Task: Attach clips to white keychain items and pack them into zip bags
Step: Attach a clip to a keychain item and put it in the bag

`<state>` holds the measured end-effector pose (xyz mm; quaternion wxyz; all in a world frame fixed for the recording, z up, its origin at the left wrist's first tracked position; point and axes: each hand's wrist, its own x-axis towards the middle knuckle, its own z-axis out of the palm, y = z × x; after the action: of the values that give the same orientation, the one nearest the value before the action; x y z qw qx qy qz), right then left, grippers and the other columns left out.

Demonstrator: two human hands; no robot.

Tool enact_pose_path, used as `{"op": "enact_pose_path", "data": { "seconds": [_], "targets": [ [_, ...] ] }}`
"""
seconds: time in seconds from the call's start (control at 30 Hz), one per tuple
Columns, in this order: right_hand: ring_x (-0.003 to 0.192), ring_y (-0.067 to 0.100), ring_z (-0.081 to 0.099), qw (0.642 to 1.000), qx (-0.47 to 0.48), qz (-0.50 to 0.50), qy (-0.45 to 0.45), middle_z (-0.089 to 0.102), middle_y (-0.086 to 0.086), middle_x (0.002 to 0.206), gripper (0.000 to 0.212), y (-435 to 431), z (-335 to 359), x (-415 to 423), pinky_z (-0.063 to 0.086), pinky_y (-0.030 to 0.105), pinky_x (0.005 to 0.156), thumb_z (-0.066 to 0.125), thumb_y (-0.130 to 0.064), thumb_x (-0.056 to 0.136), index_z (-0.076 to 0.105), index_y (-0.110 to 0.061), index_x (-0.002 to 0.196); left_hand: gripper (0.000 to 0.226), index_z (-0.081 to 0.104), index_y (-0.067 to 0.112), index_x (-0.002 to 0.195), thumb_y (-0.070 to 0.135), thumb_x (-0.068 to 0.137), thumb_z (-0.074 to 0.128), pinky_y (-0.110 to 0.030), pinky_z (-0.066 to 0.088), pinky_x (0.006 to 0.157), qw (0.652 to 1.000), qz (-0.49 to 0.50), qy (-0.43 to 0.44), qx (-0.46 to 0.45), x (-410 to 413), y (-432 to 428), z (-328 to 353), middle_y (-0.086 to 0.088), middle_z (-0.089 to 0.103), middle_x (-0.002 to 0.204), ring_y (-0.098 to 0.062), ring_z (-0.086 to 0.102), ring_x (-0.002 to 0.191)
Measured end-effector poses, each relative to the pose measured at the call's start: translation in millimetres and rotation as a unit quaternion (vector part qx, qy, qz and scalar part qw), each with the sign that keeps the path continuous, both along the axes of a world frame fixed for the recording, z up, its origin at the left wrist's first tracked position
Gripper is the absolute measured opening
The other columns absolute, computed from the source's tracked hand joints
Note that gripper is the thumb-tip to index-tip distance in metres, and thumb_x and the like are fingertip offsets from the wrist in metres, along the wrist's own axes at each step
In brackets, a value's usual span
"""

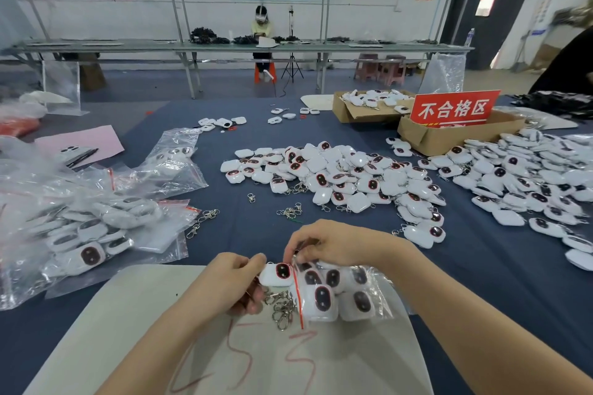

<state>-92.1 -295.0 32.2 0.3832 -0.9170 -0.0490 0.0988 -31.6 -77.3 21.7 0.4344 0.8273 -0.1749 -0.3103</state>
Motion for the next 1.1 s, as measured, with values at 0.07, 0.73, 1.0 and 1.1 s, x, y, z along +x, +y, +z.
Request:
{"op": "enact_pose_path", "data": {
  "seconds": [0.07, 0.73, 1.0, 1.1],
  "targets": [
    [0.095, -0.001, 0.067, 1.000, -0.016, 0.002, 0.007, 0.072, -0.021, 0.098, 0.030, -1.9, 0.5, 1.3, 0.051, 0.028, 0.090, 0.056, -0.016, 0.095, 0.071, -0.041, 0.097, 0.040, 0.054, 0.009, 0.075, 0.033, 0.105, 0.046, -0.018, 0.034, 0.043, 1.000, 0.005, -0.001, -0.004, -0.9, 2.7, 0.4, -0.005, 0.061, 0.055, -0.019, 0.054, 0.045],
    [0.091, 0.006, 0.067, 1.000, 0.011, 0.022, -0.002, 0.073, -0.008, 0.099, 0.026, 1.7, 2.6, 3.4, 0.055, 0.035, 0.088, 0.057, -0.015, 0.090, 0.068, -0.038, 0.083, 0.042, 0.057, 0.007, 0.076, 0.034, 0.106, 0.046, -0.019, 0.039, 0.043, 0.999, -0.017, -0.017, -0.028, -14.2, -8.9, -5.8, -0.004, 0.067, 0.059, -0.016, 0.060, 0.046],
    [0.094, 0.009, 0.069, 0.998, 0.053, 0.012, -0.013, 0.075, -0.009, 0.096, 0.022, -3.8, 6.1, -5.1, 0.054, 0.024, 0.085, 0.060, -0.011, 0.090, 0.070, -0.030, 0.087, 0.027, 0.060, 0.011, 0.082, 0.020, 0.102, 0.046, -0.018, 0.030, 0.039, 0.995, -0.095, 0.000, -0.033, -22.2, -23.7, -9.2, -0.002, 0.065, 0.058, -0.018, 0.053, 0.046],
    [0.083, 0.000, 0.066, 0.998, 0.056, 0.006, -0.002, 0.072, -0.018, 0.085, 0.021, -4.4, 5.5, -6.3, 0.050, 0.017, 0.078, 0.062, -0.011, 0.092, 0.072, -0.030, 0.091, 0.009, 0.057, 0.010, 0.100, 0.019, 0.101, 0.054, -0.019, 0.033, 0.036, 0.995, -0.064, -0.003, -0.072, -24.1, -22.8, -9.9, 0.002, 0.067, 0.061, -0.014, 0.056, 0.046]
  ]
}}
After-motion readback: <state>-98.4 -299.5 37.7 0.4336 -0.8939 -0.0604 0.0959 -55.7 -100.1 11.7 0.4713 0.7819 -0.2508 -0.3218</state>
